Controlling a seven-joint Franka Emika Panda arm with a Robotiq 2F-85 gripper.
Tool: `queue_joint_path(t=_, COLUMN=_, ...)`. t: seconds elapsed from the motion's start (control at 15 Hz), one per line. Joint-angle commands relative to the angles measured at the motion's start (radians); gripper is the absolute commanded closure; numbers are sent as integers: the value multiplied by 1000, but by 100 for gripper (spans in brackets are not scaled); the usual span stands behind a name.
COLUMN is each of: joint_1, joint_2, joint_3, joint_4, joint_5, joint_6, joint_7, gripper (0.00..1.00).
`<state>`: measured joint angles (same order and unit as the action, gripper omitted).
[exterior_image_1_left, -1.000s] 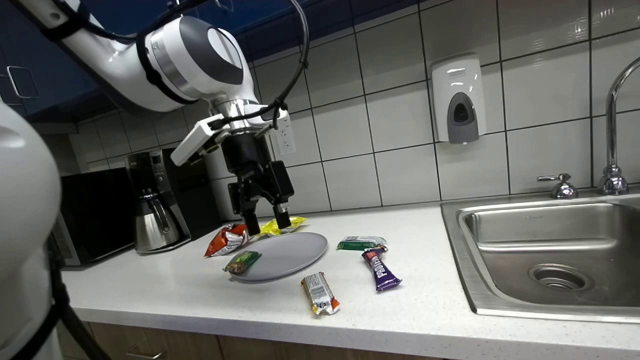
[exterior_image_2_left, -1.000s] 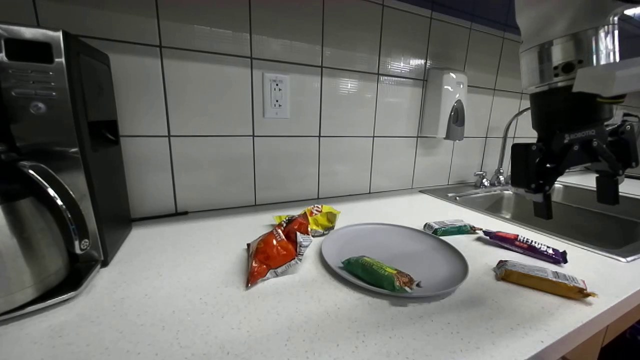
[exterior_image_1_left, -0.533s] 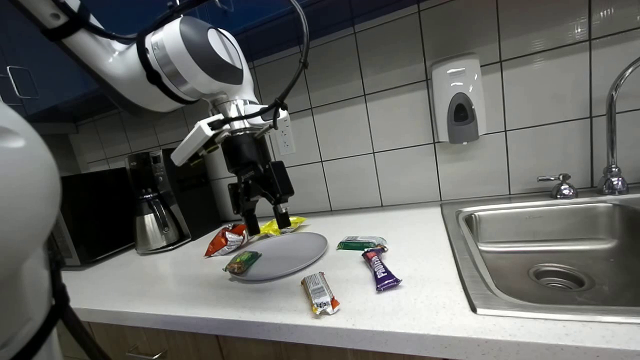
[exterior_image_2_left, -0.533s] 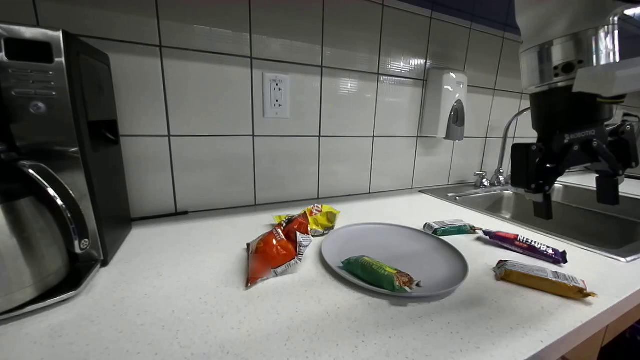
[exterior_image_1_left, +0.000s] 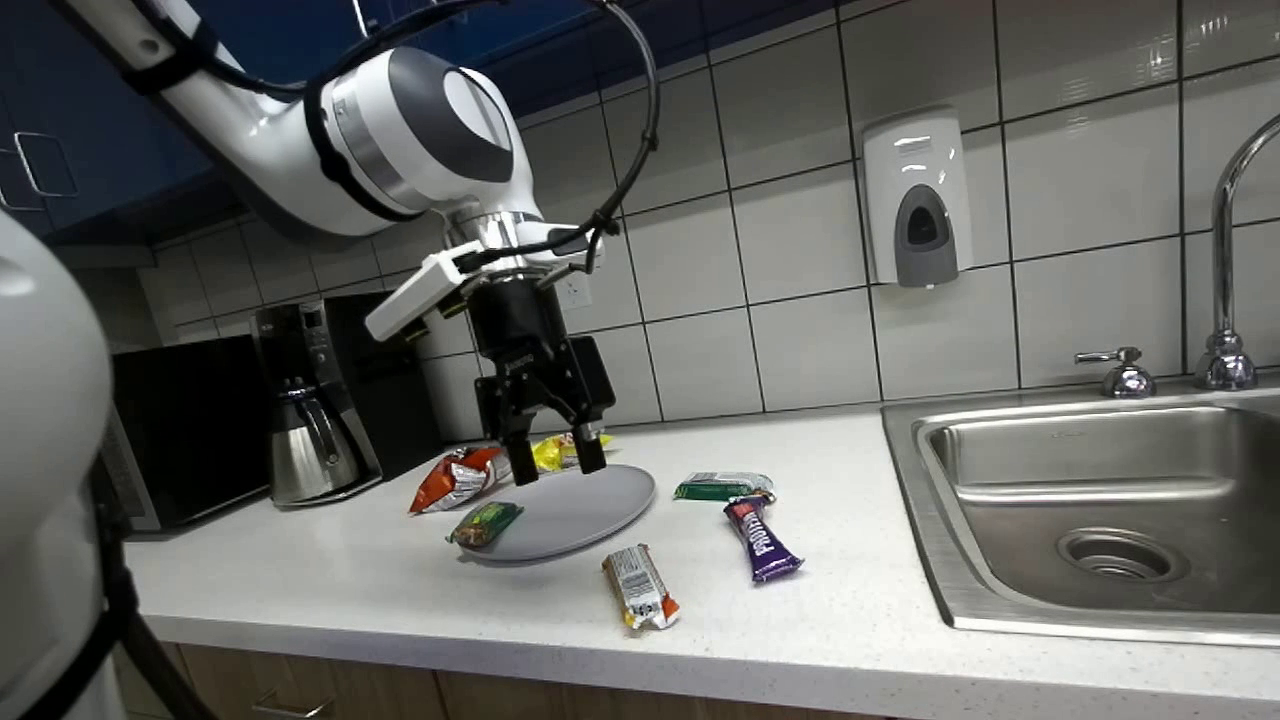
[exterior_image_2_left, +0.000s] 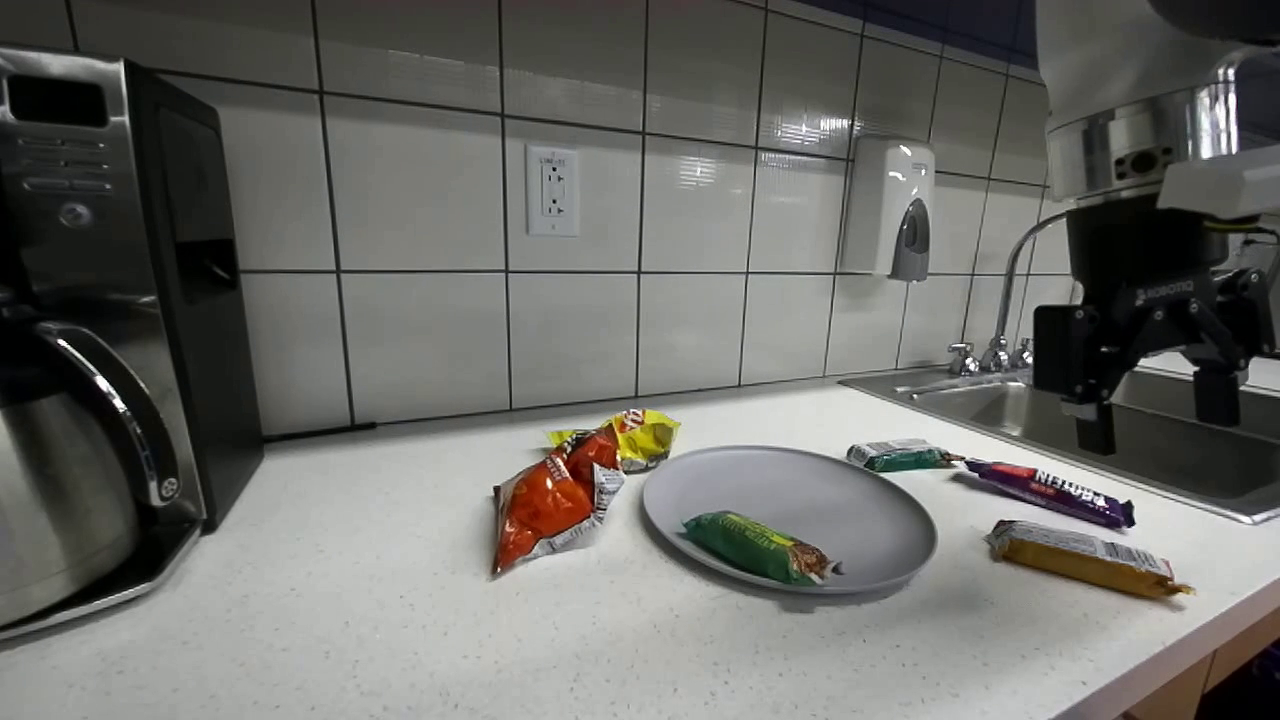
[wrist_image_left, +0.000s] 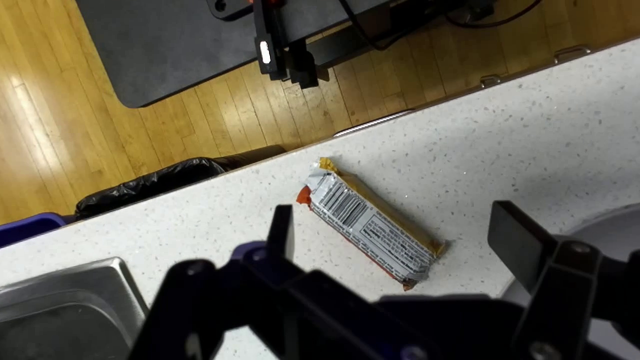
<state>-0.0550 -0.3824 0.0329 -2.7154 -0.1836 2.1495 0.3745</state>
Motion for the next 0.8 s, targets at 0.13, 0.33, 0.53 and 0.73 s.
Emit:
queue_joint_path(t=0.13, joint_1=-42, joint_2=81, joint_3=-53, joint_4=-2, joint_5=-27, joint_6=80, joint_7=-143, gripper=0)
queue_joint_path(t=0.33, joint_1=-47, joint_2=133, joint_3=-81, joint_4=2, joint_5=-24, joint_6=118, joint_7=-219, gripper=0)
queue_joint_path(t=0.53, joint_1=-47, joint_2=174, joint_3=-105, joint_4=10, joint_5=-19, joint_6=141, joint_7=-295, gripper=0)
queue_joint_path(t=0.73, joint_1=-44, joint_2=206, joint_3=-119, joint_4=14, joint_5=-24, joint_6=151, joint_7=-368, gripper=0)
